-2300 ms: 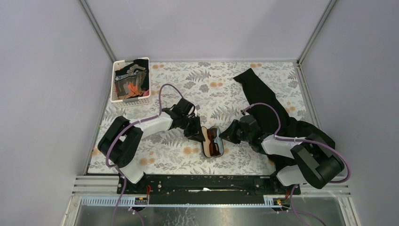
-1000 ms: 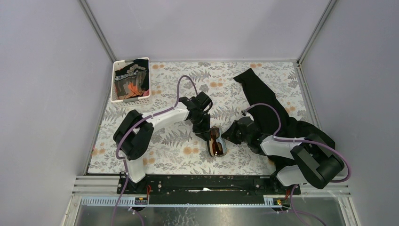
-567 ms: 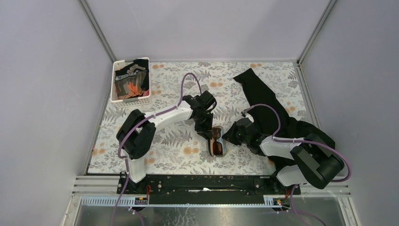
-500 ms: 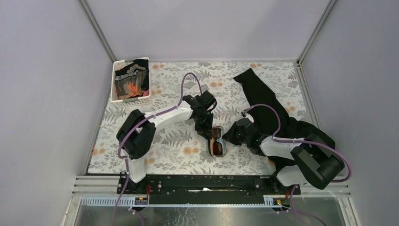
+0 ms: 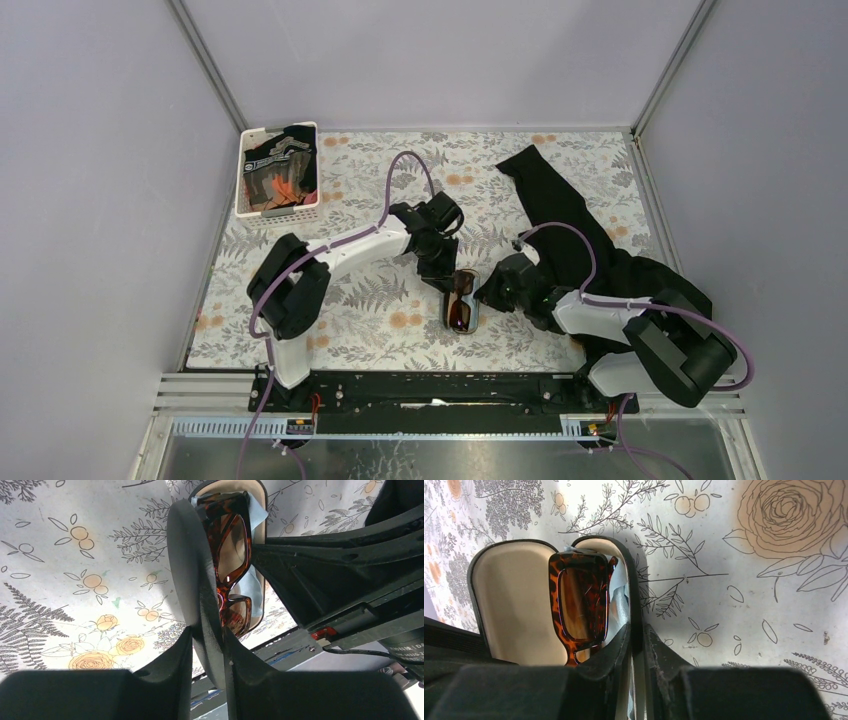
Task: Organize the sunglasses
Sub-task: Close the sunglasses case at the center of the board.
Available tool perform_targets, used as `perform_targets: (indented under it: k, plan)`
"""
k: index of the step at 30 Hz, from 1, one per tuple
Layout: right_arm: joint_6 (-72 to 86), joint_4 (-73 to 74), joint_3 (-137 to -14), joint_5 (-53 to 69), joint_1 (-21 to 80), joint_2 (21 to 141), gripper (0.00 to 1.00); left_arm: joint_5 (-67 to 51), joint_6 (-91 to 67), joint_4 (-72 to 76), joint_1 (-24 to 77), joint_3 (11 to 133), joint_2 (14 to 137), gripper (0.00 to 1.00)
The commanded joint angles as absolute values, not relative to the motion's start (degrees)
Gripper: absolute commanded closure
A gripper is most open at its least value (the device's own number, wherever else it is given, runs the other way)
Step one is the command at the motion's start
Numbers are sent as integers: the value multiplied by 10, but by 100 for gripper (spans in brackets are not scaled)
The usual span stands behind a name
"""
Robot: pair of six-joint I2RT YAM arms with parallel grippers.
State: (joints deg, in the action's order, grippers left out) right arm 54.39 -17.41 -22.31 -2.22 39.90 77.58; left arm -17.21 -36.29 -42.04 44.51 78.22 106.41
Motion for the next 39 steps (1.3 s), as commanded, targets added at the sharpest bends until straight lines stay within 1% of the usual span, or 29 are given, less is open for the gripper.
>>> perform_targets:
  k: [1,5,10,12,16,23,30,32,34,38,39]
  plan:
    - [568,-187,-262,67,450,770,100,-238,-362,-279,490,789,1085,72]
    - [567,-172,-270,56,456,772,100,-240,-361,-279,493,789,1077,69]
    - [569,-161,-275,46,461,773,100,-242,-361,-279,495,787,1066,59]
    - [567,-157,-278,44,462,773,100,-241,-361,-280,496,785,1061,57]
    - [567,-150,-282,38,464,772,100,-238,-362,-279,495,780,1051,57]
    - [566,-150,-284,39,465,775,100,-229,-364,-280,496,771,1039,60]
    - [557,-146,-283,38,465,772,99,-180,-360,-301,485,749,1002,61]
    - [553,-138,-282,32,464,765,91,-173,-362,-300,477,736,984,61]
    - [550,-124,-282,21,465,757,79,-169,-365,-298,468,719,959,61]
    - [544,-107,-282,9,465,746,57,-161,-369,-297,447,683,921,61]
    - [543,-104,-281,8,465,746,55,-161,-371,-297,443,675,914,59]
